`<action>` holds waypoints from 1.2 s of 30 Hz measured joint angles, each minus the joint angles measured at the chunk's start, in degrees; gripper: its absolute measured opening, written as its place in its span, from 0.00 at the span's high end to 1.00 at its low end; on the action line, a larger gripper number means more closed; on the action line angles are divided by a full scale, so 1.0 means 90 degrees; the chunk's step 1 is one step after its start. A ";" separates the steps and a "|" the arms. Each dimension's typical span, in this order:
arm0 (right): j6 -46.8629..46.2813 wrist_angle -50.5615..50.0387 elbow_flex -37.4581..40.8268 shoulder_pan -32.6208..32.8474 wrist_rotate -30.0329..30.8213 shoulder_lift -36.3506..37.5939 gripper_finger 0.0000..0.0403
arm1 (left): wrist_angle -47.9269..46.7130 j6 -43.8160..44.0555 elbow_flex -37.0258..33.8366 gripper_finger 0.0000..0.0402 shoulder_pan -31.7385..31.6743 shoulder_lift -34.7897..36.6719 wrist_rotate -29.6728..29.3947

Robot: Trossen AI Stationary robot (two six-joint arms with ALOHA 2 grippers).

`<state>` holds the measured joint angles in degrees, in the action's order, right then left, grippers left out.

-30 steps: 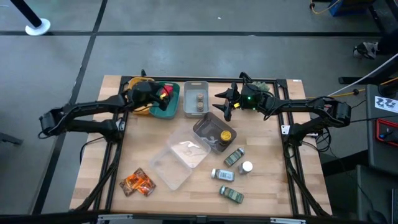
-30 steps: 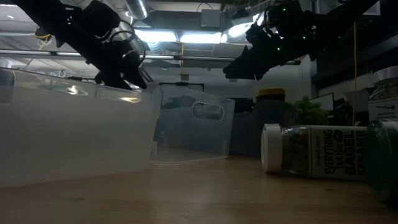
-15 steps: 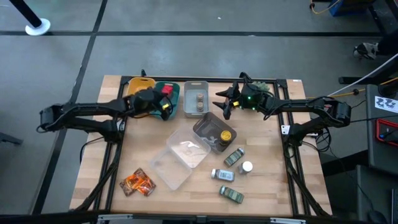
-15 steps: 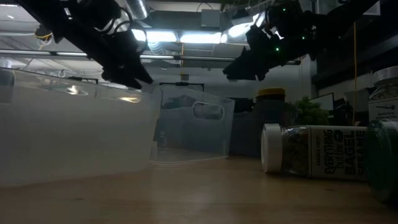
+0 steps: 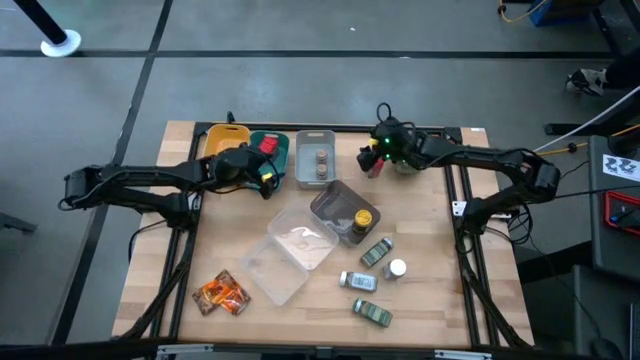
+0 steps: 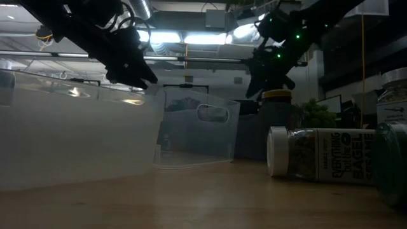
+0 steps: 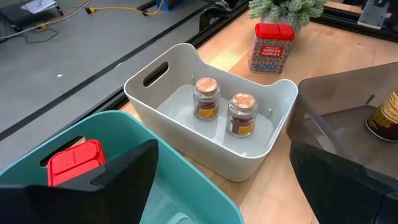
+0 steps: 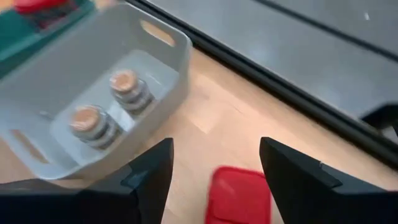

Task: Sort spices by type
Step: Put the red seasoning can into the green bin

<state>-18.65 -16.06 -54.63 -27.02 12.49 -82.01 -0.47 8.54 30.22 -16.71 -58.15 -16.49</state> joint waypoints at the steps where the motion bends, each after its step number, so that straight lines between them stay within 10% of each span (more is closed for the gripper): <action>1: -0.0052 -0.0131 -0.0049 -0.0053 0.0000 -0.0050 0.41 | -0.0002 0.0002 0.0000 0.14 0.0000 0.0000 0.0000; 36: -0.0250 -0.0583 -0.0117 -0.0127 -0.0002 -0.1018 0.41 | -0.0039 0.0038 0.0000 0.14 -0.0002 -0.0002 -0.0002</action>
<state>-20.90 -21.31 -55.68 -28.16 12.47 -91.18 -0.82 8.88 30.22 -16.73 -58.17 -16.51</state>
